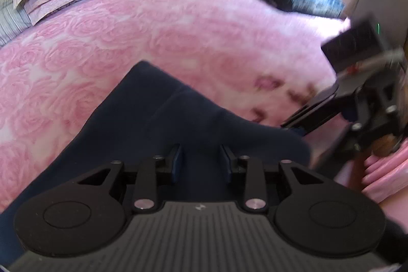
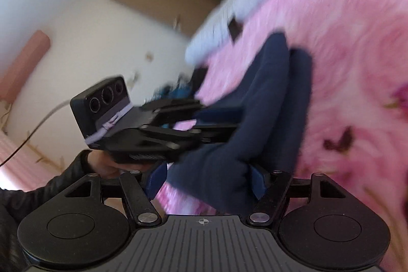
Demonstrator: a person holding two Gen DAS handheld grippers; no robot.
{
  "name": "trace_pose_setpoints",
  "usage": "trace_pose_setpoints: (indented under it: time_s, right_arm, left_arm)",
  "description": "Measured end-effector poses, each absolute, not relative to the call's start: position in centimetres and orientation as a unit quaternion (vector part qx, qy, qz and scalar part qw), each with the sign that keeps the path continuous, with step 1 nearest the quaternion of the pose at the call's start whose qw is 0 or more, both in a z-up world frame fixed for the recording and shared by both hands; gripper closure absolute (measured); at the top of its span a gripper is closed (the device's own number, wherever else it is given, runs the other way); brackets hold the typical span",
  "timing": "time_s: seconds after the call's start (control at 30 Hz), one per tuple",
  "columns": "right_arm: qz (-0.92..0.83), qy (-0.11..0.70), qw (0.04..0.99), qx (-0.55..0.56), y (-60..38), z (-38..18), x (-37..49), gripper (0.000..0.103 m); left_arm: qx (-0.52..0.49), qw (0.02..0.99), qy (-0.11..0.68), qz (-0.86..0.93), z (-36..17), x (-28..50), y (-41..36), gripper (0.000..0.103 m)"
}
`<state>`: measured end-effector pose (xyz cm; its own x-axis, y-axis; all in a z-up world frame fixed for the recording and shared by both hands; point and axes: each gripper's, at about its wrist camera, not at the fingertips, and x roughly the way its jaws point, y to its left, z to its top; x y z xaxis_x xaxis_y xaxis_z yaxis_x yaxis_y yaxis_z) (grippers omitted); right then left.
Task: Fold clothes
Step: 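Smooth the folded dress flat with the left gripper while the right gripper presses it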
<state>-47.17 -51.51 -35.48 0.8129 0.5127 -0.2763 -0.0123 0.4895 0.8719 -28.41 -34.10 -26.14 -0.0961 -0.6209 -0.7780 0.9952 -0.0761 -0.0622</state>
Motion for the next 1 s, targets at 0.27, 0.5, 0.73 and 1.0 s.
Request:
trace_pose_setpoints:
  time_s: [0.27, 0.5, 0.73, 1.0]
  right_arm:
    - [0.141, 0.262, 0.824, 0.483, -50.2, -36.4, -50.9, 0.041]
    - [0.087, 0.234, 0.834, 0.492, -50.6, -35.2, -53.6, 0.043]
    - [0.008, 0.227, 0.925, 0.304, -50.8, -28.3, -51.2, 0.043]
    - [-0.009, 0.348, 0.933, 0.089, -50.0, -32.7, -37.5, 0.043]
  left_arm:
    - [0.29, 0.624, 0.3, -0.661, -27.2, -29.3, -33.8, 0.072]
    - [0.267, 0.624, 0.303, -0.669, -25.1, -28.8, -32.4, 0.073]
    - [0.228, 0.669, 0.313, -0.635, -24.7, -25.9, -26.3, 0.071]
    - [0.191, 0.68, 0.329, -0.626, -27.0, -23.2, -24.3, 0.068]
